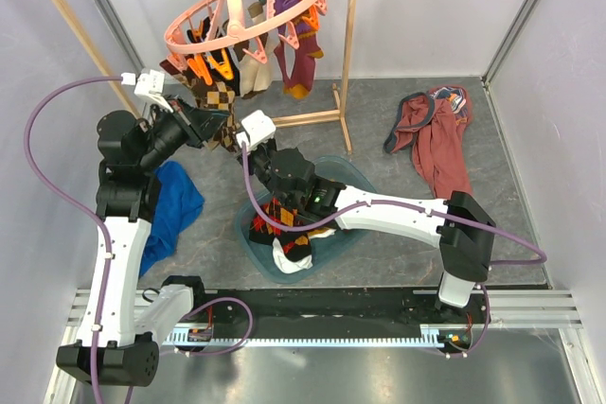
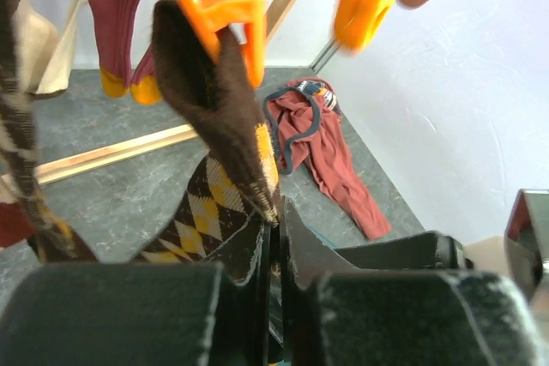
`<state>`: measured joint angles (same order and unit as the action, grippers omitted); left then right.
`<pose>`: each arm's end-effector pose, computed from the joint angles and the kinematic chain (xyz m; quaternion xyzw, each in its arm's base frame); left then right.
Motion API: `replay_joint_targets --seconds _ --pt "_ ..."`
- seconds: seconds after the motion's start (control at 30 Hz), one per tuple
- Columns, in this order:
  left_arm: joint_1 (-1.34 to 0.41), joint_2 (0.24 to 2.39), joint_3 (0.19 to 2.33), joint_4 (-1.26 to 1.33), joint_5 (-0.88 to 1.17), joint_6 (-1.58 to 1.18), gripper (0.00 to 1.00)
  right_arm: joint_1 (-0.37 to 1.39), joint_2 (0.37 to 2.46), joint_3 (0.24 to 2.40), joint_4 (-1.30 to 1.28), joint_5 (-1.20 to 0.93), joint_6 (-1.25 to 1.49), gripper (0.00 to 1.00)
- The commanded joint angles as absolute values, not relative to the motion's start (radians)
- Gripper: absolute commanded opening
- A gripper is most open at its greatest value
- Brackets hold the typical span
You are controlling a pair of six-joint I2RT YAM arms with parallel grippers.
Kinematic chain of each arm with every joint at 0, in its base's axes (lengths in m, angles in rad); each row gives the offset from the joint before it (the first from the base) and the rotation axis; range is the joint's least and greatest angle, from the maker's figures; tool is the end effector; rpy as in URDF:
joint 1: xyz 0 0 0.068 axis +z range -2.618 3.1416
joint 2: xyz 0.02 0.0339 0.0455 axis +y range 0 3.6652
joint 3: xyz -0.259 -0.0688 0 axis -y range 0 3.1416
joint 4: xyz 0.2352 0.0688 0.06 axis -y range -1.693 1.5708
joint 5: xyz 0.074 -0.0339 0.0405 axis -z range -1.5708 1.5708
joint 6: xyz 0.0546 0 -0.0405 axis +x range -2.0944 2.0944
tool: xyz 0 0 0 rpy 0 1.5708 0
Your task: Remove the socks clipped to the hanger
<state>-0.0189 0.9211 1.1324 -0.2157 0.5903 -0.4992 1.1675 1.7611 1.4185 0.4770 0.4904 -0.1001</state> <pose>0.1995 -0.0342 0.4272 0.0381 0.7074 -0.3722 0.5997 0.1931 0.3870 0.3617 -0.2307 0.6226 0.2341 0.7101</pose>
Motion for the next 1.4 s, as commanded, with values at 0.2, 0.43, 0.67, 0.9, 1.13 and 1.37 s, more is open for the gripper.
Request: replay_joint_targets --seconds 0.2,0.43,0.67,0.9,1.13,1.37 --pt "-0.018 0.911 1.291 -0.319 0.48 -0.479 0.57 1.167 1.72 1.387 0.586 0.535 -0.126 0.0" --pt "-0.018 0.94 1.416 -0.439 0.229 -0.43 0.57 1.166 1.715 1.394 0.575 0.529 -0.127 0.0" --pt "-0.018 1.017 1.537 -0.5 0.146 -0.451 0.55 1.166 1.698 1.394 0.568 0.531 -0.124 0.0" --pt "-0.018 1.086 1.608 -0.509 0.127 -0.477 0.53 1.166 1.689 1.394 0.561 0.529 -0.124 0.0" --pt "-0.018 1.118 1.618 -0.495 0.115 -0.497 0.53 1.166 1.687 1.396 0.558 0.517 -0.12 0.0" --pt "-0.018 1.124 1.605 -0.436 0.164 -0.491 0.54 1.164 1.687 1.394 0.555 0.512 -0.12 0.0"
